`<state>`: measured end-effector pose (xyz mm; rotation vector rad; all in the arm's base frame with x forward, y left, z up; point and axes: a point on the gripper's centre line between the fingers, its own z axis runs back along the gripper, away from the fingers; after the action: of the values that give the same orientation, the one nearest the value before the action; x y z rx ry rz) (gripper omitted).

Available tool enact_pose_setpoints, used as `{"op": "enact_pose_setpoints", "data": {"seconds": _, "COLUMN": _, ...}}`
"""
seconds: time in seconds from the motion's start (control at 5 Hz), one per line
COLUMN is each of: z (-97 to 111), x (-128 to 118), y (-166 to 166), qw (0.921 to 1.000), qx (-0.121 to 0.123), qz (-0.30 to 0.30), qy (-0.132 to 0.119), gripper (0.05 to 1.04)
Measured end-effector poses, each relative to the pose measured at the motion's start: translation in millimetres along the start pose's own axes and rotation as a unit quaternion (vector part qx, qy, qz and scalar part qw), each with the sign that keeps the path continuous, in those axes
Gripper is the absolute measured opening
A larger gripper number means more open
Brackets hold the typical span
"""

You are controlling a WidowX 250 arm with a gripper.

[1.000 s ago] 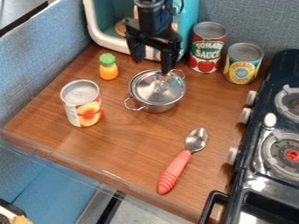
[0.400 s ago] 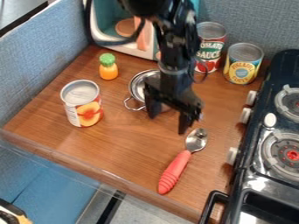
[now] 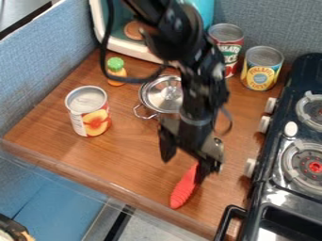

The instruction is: Move the red spoon to the bottom left edge of the table

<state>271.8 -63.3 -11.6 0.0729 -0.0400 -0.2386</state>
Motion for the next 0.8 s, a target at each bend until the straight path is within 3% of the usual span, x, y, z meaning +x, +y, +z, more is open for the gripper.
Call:
{"op": "enact_pose_setpoints", "data": {"seconds": 0.4, "z": -11.0, "x": -21.5, "y": -10.6, "qw": 0.9998, "qx": 0.007, "qz": -0.015, "qy": 0.013, "gripper": 1.001}}
{"op": "enact_pose_setpoints", "data": {"seconds": 0.6, "z": -11.5, "x": -25.0, "y": -12.5, "qw": 0.9998, "qx": 0.001, "qz": -0.012, "qy": 0.015, "gripper": 0.931}}
{"op": "enact_pose_setpoints", "data": {"seconds": 0.8, "z": -11.7, "x": -24.1, "y": -11.0, "qw": 0.9999, "qx": -0.002, "qz": -0.009, "qy": 0.013, "gripper": 0.652}}
